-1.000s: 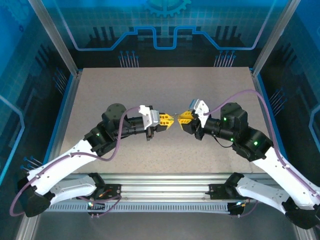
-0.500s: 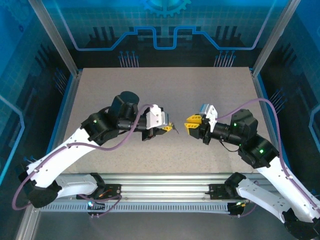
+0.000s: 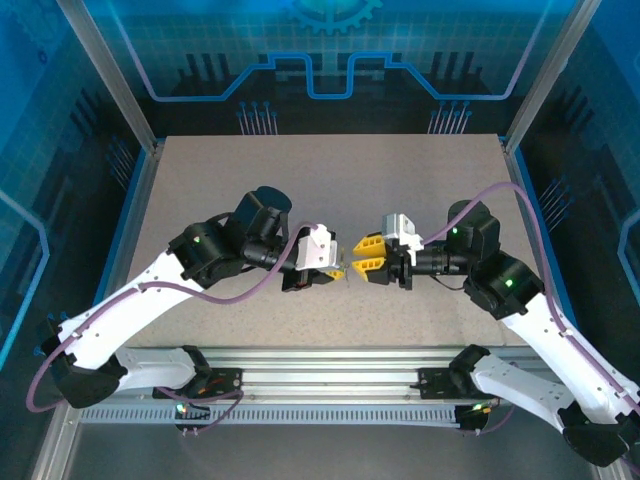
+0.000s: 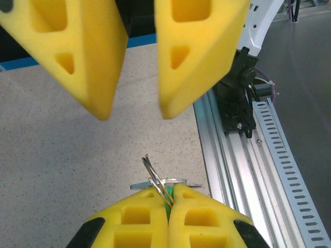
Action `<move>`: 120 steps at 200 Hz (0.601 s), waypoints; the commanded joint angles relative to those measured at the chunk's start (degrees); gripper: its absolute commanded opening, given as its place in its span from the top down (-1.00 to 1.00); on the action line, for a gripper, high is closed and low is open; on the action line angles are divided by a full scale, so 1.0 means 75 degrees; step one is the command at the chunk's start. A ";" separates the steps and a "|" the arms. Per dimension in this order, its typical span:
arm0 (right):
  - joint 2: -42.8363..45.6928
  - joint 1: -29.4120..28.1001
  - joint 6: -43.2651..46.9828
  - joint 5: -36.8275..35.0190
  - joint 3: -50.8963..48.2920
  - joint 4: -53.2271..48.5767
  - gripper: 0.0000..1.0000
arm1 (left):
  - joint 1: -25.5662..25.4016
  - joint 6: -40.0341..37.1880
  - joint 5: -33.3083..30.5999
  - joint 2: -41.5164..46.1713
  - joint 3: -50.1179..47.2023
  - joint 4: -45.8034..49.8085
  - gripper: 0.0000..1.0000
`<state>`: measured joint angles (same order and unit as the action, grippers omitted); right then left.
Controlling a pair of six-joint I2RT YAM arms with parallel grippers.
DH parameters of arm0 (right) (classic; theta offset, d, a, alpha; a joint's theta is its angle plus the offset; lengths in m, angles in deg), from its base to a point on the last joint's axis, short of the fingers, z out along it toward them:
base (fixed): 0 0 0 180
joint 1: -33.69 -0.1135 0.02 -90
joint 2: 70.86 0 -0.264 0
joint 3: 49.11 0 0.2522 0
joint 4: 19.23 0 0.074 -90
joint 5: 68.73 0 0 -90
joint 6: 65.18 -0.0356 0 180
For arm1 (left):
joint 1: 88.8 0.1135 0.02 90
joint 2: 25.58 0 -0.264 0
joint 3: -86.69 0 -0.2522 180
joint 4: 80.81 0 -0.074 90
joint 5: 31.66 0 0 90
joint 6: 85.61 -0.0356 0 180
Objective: Remove the keys from the keyring
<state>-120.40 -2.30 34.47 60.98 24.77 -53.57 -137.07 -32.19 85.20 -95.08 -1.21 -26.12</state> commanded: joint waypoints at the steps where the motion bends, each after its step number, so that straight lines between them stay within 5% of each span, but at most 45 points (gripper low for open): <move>1: -0.0148 -0.0127 0.0372 0.0601 0.0273 -0.0374 0.41 | -0.0047 -0.0224 0.0328 0.0122 0.0209 0.0110 1.00; 69: -0.0563 -0.0481 0.0743 0.0219 0.0515 -0.0949 0.44 | -0.0051 -0.0197 0.0435 0.0370 -0.0006 -0.0237 1.00; 120: -0.0673 -0.0555 0.0730 0.0207 0.0586 -0.0913 0.69 | -0.0052 -0.0184 0.0439 0.0465 -0.0137 -0.0327 1.00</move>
<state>-125.26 -5.53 39.52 62.09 27.70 -59.20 -137.07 -32.25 86.70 -92.76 -1.32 -26.86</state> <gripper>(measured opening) 0.165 0.054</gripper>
